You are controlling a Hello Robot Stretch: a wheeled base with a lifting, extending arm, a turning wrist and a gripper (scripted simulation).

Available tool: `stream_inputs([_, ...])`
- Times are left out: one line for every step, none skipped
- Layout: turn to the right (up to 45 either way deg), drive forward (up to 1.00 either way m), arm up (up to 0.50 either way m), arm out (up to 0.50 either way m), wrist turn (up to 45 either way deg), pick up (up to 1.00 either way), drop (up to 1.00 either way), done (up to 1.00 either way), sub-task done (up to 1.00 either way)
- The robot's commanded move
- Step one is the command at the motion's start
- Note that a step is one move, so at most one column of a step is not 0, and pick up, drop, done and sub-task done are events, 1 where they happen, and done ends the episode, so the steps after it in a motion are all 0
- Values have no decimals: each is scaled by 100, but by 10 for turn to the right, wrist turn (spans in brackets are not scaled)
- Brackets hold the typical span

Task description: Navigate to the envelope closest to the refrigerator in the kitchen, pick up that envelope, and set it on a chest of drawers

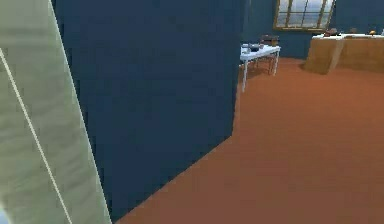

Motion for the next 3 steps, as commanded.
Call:
stream_inputs([390, 0, 0, 0, 0, 0, 0, 0, 0])
stream_inputs([0, 45, 0, 0, 0, 0, 0, 0, 0])
stream_inputs([-390, 0, 0, 0, 0, 0, 0, 0, 0])
